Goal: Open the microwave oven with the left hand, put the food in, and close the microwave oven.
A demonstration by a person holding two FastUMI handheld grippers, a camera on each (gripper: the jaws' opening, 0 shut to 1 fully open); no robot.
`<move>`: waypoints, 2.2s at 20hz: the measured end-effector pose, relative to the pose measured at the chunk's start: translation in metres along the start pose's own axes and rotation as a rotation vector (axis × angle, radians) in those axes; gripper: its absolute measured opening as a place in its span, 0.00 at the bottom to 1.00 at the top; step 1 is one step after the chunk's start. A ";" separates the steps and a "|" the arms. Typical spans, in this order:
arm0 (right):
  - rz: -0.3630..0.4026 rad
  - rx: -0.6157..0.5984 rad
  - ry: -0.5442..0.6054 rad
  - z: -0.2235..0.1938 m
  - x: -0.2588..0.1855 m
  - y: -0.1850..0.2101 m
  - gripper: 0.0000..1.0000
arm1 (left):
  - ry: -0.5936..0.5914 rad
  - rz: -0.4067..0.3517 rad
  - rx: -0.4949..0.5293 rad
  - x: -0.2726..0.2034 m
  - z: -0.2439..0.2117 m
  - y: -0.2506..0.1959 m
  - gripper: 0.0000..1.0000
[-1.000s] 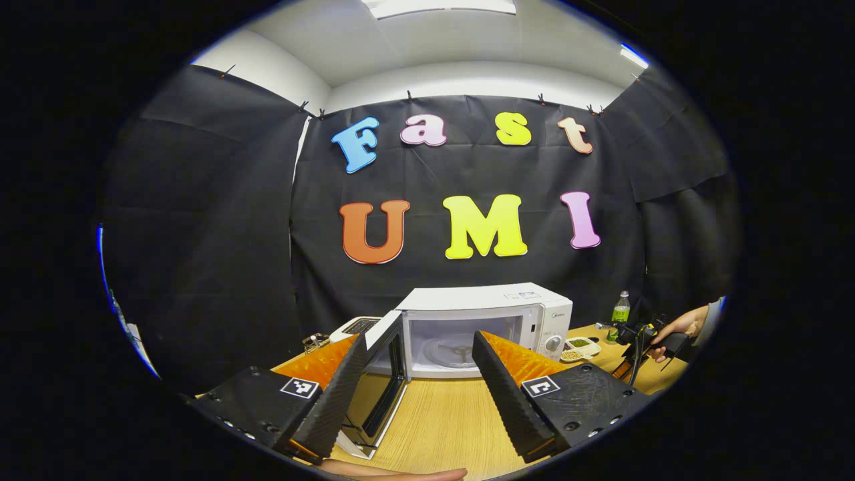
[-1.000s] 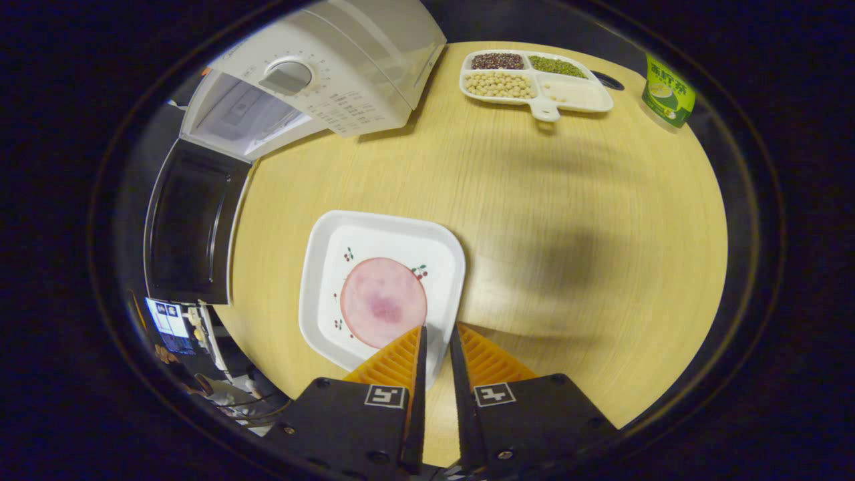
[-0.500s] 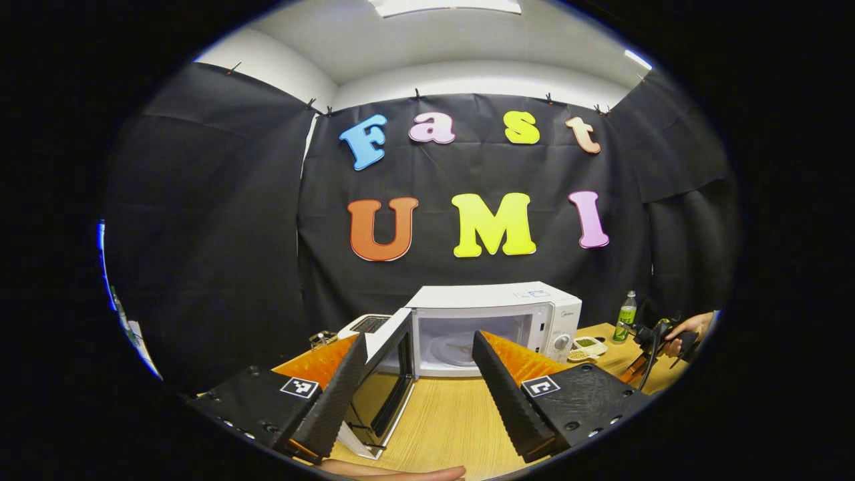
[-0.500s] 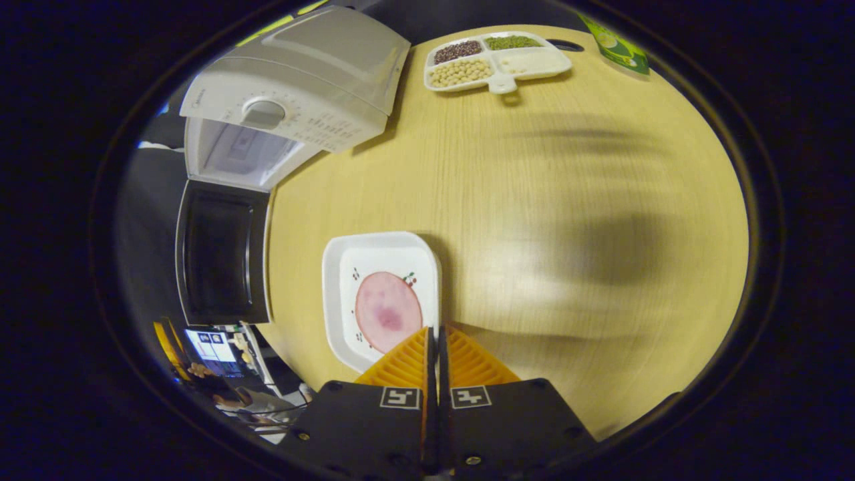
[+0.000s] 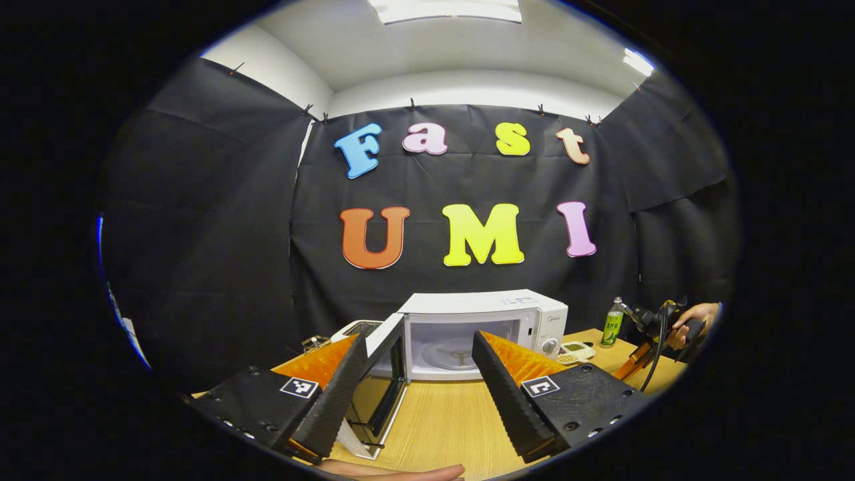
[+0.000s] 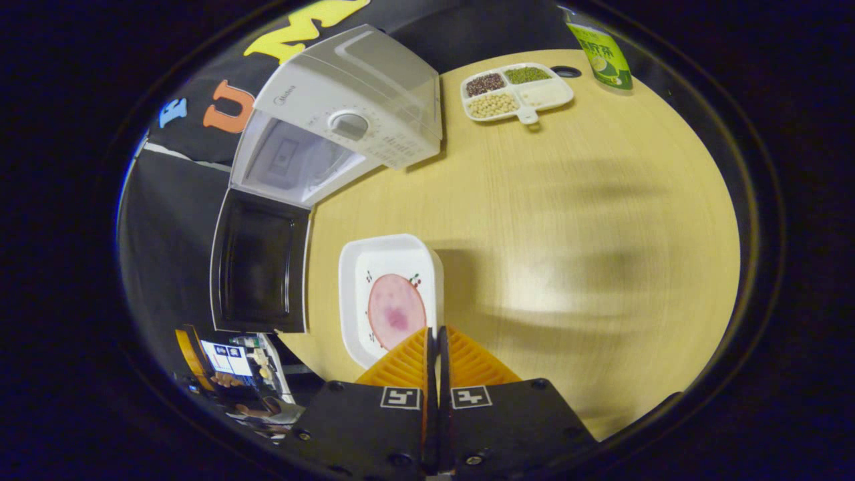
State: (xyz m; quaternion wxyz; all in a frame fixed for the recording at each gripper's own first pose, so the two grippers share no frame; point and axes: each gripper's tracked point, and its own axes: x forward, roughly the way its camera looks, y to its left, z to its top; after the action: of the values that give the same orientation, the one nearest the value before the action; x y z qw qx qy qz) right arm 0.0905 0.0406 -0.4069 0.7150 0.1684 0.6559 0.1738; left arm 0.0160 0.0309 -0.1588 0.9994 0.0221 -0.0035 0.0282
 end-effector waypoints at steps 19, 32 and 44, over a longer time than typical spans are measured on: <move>0.235 0.199 -0.441 0.082 0.140 0.226 0.06 | 0.029 0.123 0.010 -0.019 -0.028 0.101 0.94; 0.281 0.662 -0.833 0.216 0.201 0.214 0.06 | 0.036 0.100 -0.049 -0.003 -0.045 0.105 0.94; 0.221 0.728 -1.017 0.242 0.218 0.211 0.11 | -0.048 0.073 -0.076 -0.007 -0.033 0.082 0.93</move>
State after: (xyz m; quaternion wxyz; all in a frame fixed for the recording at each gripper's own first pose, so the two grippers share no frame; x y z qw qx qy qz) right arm 0.3428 0.3257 -0.4798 0.8120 0.5290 0.2299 -0.0894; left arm 0.0048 0.1142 -0.1881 0.9974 -0.0154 -0.0291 0.0637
